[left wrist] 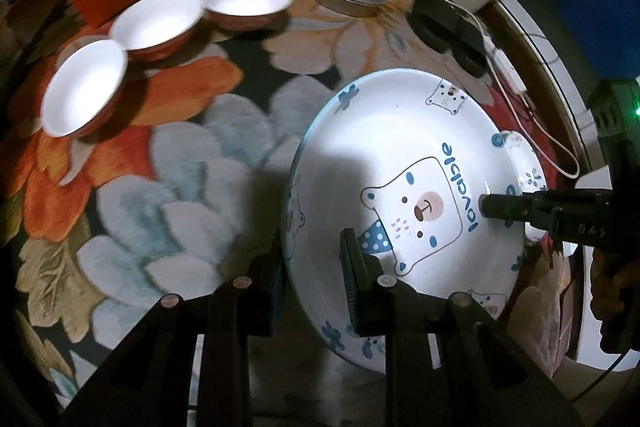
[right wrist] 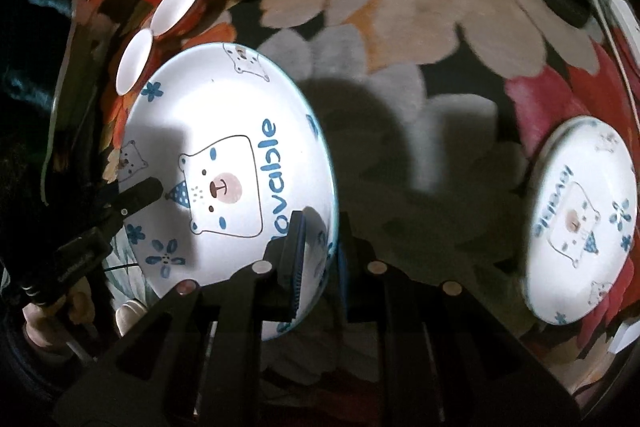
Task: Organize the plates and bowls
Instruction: 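Lift the bear plate and carry it over the stacked plates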
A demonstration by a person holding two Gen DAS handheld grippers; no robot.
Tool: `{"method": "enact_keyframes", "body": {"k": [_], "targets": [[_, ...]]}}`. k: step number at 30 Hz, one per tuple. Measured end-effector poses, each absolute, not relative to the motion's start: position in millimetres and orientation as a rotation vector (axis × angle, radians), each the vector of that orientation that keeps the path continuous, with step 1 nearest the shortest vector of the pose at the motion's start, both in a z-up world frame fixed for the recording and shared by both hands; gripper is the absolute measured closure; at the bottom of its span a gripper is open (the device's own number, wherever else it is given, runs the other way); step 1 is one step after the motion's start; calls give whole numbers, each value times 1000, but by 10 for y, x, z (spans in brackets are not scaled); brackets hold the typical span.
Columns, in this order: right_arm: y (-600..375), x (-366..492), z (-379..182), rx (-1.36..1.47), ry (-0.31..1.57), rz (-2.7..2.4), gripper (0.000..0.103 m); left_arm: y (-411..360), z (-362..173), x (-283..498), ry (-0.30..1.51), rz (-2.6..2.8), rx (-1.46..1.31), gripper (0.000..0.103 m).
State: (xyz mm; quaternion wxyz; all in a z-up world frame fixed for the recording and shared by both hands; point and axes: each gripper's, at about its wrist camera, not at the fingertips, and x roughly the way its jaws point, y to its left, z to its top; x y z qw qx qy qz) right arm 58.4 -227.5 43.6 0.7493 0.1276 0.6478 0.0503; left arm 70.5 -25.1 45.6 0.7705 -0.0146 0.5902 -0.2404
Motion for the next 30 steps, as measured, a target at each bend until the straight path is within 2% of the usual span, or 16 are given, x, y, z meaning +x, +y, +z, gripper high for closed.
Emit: {"method": "enact_keyframes", "body": {"k": [30], "targets": [[-4162, -248, 581, 531, 1309, -193, 88, -2403, 417, 578, 1290, -790, 121, 79]]}}
